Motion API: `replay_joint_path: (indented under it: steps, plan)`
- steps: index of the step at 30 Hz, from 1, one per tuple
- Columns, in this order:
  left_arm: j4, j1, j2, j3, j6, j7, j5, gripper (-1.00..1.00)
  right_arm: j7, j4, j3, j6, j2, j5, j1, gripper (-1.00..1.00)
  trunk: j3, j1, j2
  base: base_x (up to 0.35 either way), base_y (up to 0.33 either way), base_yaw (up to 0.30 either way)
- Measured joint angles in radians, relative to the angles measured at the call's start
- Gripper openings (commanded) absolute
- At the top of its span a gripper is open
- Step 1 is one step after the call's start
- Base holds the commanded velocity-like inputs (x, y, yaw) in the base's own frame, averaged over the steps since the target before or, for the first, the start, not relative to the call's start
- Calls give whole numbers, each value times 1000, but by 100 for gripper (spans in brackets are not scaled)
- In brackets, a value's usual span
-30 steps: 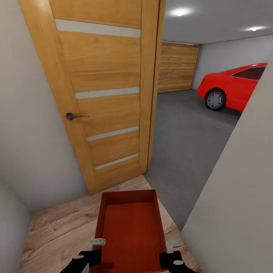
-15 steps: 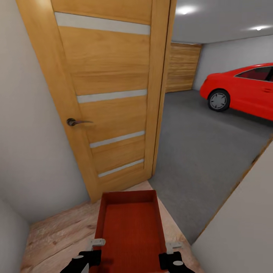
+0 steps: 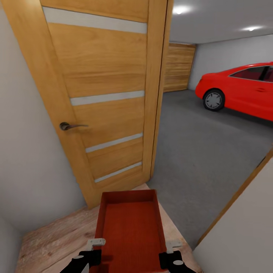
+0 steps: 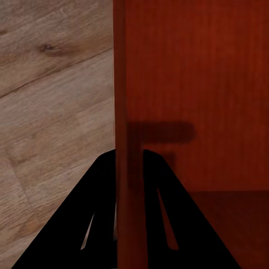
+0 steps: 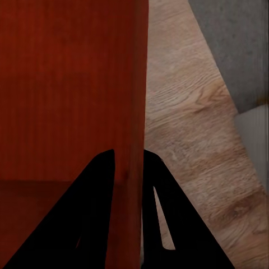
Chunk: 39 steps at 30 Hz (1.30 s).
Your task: Move the two storage containers from the living room to the garage. In the garage, place one container on the floor and stack the other container on top of it (either order is fine).
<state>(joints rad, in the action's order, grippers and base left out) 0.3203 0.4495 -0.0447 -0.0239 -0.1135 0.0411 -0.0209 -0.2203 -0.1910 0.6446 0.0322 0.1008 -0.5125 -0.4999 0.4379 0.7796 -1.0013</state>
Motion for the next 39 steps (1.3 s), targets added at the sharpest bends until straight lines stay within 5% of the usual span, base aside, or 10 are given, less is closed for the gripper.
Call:
replay_joint_path:
  steps: [16,39]
  plan:
    - [0,0,-2,-3,2,1,2,-100,0,-2,1,0,-2,-1,0,-100,0,0,0,17,14,-264]
    - [0,0,1,-1,1,-1,1,-100,0,1,0,1,1,0,0,-100,0,0,0,229,205,-17]
